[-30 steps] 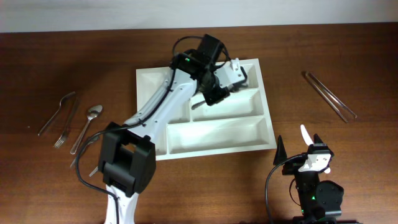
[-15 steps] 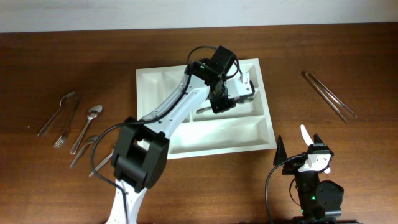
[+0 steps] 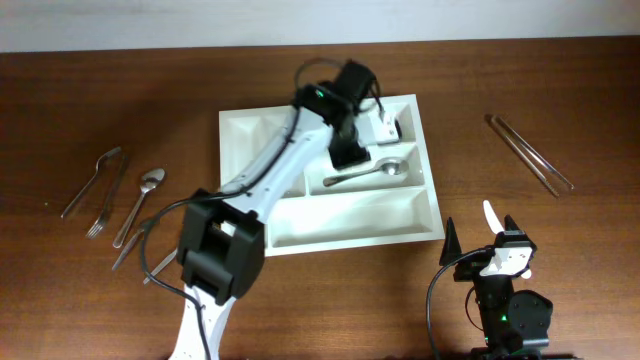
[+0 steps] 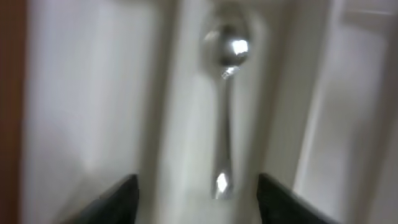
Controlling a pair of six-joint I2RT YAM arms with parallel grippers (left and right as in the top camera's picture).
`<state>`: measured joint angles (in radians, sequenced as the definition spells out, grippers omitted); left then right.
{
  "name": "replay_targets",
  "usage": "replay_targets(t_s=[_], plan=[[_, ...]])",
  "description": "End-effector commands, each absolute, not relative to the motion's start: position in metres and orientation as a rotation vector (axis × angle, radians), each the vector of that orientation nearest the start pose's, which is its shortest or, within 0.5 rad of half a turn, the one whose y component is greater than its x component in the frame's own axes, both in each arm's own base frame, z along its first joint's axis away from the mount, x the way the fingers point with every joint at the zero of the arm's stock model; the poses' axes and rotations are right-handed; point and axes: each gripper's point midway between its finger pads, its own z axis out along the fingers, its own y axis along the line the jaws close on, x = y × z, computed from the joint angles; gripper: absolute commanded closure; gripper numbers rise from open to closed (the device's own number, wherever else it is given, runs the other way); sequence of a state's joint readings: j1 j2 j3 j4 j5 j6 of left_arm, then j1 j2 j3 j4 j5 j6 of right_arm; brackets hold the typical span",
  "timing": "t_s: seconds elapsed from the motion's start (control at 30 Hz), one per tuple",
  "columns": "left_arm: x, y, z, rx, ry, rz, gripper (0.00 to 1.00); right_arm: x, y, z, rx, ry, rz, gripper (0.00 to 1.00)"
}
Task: Pack container
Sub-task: 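Carry the spoon with the left gripper into the tray's middle compartment, then return the left gripper to the cutlery and grasp a second spoon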
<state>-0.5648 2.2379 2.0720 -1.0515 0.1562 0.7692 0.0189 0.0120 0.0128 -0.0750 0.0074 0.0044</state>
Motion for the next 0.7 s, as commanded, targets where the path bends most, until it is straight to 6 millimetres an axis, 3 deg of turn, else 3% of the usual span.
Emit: replay_targets(t_s=[0.0,0.07,0.1,0.17,0.33,0.47,0.57,0.67], plan=[[0.465,-0.242,0.183,1.512,2.174,-0.048,0.32,0.246,-0.001,0.156,0.020,1.649,0.005,0.01],[0.479,-0.205,0.205,1.366,2.225,-0.028,0.33,0.246,-0.001,0.156,0.020,1.649,0.005,0.01],[0.488,-0.173,0.216,1.242,2.278,-0.014,0.33,0.246,-0.001,0.156,0.020,1.649,0.005,0.01],[0.493,-0.137,0.223,1.119,2.341,-0.006,0.33,0.246,-0.001,0.156,0.020,1.649,0.005,0.01],[0.475,-0.023,0.209,0.912,2.585,0.018,0.41,0.246,-0.001,0.156,0.020,1.649,0.005,0.01],[0.457,0.033,0.195,0.838,2.698,0.017,0.40,0.246,-0.001,0.156,0.020,1.649,0.005,0.01],[0.448,0.064,0.183,0.750,2.758,0.011,0.41,0.246,-0.001,0.156,0.020,1.649,0.005,0.01],[0.436,0.083,0.165,0.691,2.823,-0.015,0.40,0.246,-0.001,0.156,0.020,1.649,0.005,0.01]])
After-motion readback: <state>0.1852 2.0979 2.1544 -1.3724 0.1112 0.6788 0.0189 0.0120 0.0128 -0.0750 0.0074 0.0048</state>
